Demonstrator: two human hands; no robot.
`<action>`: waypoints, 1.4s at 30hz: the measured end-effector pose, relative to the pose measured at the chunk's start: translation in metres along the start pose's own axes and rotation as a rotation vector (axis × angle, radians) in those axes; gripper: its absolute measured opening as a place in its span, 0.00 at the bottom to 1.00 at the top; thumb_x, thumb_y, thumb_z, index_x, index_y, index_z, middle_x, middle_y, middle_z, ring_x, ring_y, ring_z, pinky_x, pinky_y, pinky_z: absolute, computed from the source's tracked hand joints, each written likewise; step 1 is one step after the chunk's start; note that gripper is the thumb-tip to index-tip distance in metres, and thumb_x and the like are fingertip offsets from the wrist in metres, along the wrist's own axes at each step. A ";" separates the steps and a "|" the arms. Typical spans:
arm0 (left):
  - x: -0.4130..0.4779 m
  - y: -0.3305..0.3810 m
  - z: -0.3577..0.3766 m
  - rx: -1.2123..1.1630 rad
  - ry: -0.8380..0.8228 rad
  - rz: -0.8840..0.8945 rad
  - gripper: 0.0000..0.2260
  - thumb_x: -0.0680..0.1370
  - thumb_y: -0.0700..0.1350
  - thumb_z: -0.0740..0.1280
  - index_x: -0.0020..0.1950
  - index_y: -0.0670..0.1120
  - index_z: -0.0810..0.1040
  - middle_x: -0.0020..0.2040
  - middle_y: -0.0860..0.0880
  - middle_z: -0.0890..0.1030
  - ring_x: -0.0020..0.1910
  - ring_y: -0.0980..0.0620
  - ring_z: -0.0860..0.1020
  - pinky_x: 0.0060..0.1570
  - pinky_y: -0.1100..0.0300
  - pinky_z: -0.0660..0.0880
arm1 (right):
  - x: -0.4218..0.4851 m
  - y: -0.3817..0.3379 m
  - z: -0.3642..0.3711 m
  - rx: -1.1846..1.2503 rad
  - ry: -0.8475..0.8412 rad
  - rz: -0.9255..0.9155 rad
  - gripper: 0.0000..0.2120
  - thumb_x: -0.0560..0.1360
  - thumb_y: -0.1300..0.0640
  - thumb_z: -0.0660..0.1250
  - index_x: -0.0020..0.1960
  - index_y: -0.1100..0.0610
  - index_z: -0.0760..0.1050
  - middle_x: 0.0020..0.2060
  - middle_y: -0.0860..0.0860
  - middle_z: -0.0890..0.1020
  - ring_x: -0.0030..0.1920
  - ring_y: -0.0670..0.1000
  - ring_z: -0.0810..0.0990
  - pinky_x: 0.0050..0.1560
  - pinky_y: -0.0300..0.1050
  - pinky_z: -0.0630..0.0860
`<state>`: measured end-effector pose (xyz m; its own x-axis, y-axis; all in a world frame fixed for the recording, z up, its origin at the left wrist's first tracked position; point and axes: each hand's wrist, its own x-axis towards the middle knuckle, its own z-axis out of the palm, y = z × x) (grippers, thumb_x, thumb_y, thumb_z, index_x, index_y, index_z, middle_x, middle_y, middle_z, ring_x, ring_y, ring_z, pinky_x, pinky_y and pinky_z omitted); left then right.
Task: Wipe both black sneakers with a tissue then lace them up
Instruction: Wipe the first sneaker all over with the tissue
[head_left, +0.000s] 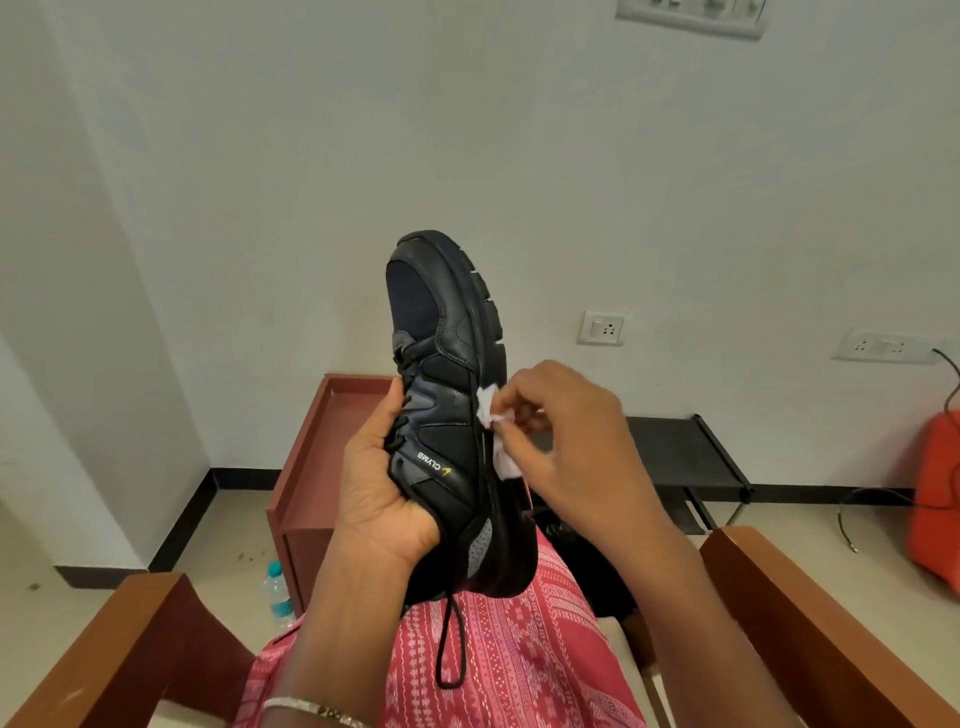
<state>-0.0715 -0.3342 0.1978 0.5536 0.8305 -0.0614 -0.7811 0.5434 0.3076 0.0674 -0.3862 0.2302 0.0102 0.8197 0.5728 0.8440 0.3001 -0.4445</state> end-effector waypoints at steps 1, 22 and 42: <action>-0.001 0.002 0.000 0.005 -0.003 0.000 0.20 0.80 0.53 0.64 0.45 0.38 0.87 0.49 0.41 0.86 0.44 0.43 0.86 0.48 0.44 0.83 | -0.004 0.001 -0.003 -0.021 -0.096 -0.017 0.05 0.72 0.62 0.72 0.44 0.53 0.79 0.40 0.45 0.79 0.40 0.45 0.79 0.44 0.47 0.79; -0.002 -0.006 0.004 0.008 0.031 0.011 0.21 0.82 0.50 0.62 0.41 0.38 0.87 0.43 0.41 0.86 0.38 0.44 0.86 0.36 0.48 0.84 | -0.014 0.009 -0.026 -0.023 -0.497 0.011 0.07 0.71 0.60 0.75 0.42 0.49 0.82 0.38 0.43 0.82 0.39 0.41 0.81 0.42 0.33 0.77; 0.000 -0.005 0.002 -0.010 0.008 -0.025 0.23 0.81 0.53 0.62 0.44 0.37 0.87 0.45 0.40 0.86 0.42 0.42 0.86 0.46 0.41 0.82 | -0.023 0.009 -0.010 0.195 -0.187 0.032 0.07 0.71 0.64 0.73 0.44 0.53 0.82 0.40 0.43 0.82 0.42 0.44 0.82 0.44 0.38 0.80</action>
<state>-0.0672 -0.3370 0.1978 0.5707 0.8175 -0.0770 -0.7698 0.5653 0.2965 0.0800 -0.4078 0.2200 -0.0795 0.9007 0.4271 0.7255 0.3461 -0.5949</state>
